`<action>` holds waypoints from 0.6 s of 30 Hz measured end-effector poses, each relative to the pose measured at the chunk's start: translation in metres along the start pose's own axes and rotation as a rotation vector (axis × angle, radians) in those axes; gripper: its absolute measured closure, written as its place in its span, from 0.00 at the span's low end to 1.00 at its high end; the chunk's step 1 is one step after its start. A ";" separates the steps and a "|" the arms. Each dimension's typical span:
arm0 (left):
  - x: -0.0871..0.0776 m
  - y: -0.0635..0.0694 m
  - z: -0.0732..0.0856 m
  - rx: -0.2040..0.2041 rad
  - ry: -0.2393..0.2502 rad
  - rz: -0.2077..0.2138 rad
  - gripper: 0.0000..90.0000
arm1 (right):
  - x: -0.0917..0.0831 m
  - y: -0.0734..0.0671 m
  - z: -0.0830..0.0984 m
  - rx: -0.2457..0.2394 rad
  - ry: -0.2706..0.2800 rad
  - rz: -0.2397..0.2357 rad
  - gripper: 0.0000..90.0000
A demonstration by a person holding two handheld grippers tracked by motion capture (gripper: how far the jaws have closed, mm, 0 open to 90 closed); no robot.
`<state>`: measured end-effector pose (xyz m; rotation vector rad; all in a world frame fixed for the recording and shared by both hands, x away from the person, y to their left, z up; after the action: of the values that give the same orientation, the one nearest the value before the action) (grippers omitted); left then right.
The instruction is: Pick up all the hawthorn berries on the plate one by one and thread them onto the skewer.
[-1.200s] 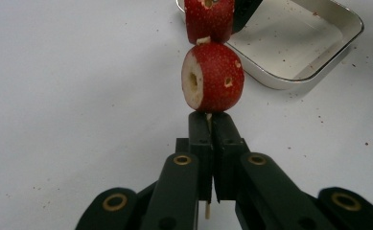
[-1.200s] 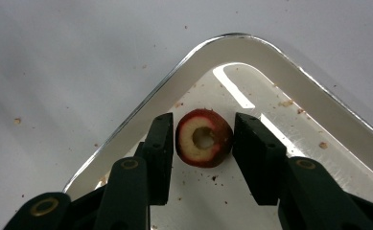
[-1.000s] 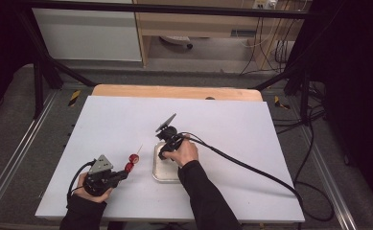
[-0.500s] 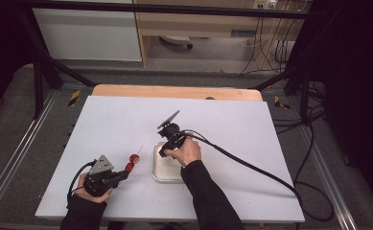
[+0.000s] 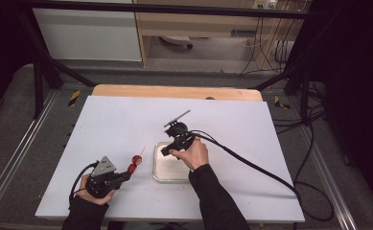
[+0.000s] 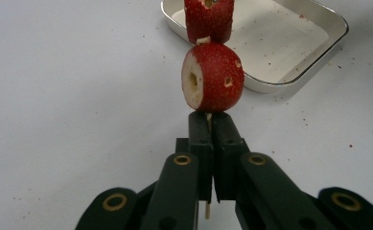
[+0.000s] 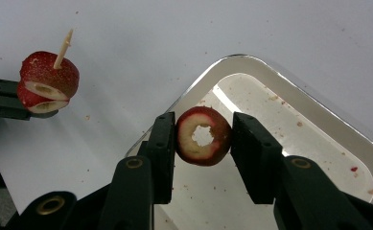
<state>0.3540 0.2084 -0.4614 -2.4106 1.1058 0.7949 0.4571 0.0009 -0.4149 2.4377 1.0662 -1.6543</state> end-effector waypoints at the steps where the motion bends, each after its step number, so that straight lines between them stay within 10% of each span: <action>1: 0.000 0.001 0.000 0.001 0.001 0.001 0.98 | -0.002 0.001 0.001 0.000 0.006 -0.006 0.69; 18: 0.004 0.013 -0.007 -0.030 0.017 0.005 0.98 | -0.017 0.014 0.032 0.090 0.240 -0.204 0.69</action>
<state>0.3484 0.1937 -0.4599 -2.4440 1.1146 0.7995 0.4354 -0.0305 -0.4204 2.7223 1.3389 -1.5164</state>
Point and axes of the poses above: each handheld gripper's, and its own axes: x roughly forward along the jaws, z roughly out of its underside, y roughly to its right, the point moved 5 cm from there along x, roughly forward along the jaws, and after that the axes turned 12 degrees about x, right-handed, at the moved point
